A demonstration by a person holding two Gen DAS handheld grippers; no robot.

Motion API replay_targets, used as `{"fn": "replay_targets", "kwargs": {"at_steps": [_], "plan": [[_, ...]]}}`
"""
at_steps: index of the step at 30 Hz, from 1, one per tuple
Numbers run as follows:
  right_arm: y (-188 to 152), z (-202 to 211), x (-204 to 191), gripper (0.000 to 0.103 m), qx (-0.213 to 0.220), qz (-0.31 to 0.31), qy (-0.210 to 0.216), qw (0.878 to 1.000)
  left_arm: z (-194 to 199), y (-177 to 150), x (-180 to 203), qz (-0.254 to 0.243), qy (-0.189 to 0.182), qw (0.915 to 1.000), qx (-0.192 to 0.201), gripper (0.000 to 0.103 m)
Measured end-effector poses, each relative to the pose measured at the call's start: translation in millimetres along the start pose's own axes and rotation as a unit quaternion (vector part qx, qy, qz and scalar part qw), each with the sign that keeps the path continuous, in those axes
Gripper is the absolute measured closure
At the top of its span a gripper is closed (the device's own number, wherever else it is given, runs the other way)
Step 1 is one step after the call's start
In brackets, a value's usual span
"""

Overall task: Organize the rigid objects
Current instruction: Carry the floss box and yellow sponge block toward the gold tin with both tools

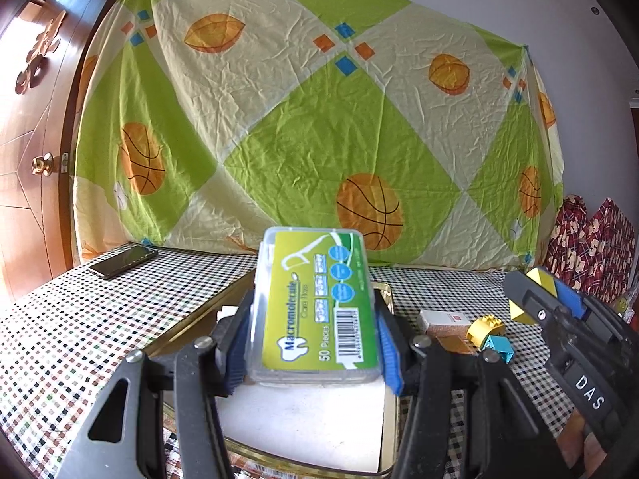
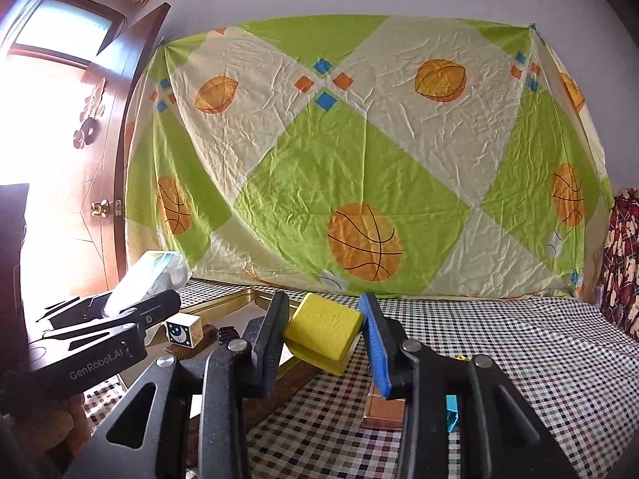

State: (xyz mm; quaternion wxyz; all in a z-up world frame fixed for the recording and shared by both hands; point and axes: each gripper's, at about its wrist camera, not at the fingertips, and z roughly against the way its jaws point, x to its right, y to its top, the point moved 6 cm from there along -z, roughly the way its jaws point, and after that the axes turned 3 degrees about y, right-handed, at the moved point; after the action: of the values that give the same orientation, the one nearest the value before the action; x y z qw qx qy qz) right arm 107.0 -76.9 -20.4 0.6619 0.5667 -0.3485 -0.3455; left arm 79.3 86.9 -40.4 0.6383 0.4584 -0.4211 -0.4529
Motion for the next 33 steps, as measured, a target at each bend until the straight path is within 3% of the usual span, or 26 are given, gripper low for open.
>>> {"fn": "replay_targets", "kwargs": {"at_steps": [33], "plan": [[2, -37, -67, 0.064, -0.019, 0.039, 0.062, 0.997, -15, 7, -60, 0.016, 0.045, 0.9987, -0.017, 0.050]]}}
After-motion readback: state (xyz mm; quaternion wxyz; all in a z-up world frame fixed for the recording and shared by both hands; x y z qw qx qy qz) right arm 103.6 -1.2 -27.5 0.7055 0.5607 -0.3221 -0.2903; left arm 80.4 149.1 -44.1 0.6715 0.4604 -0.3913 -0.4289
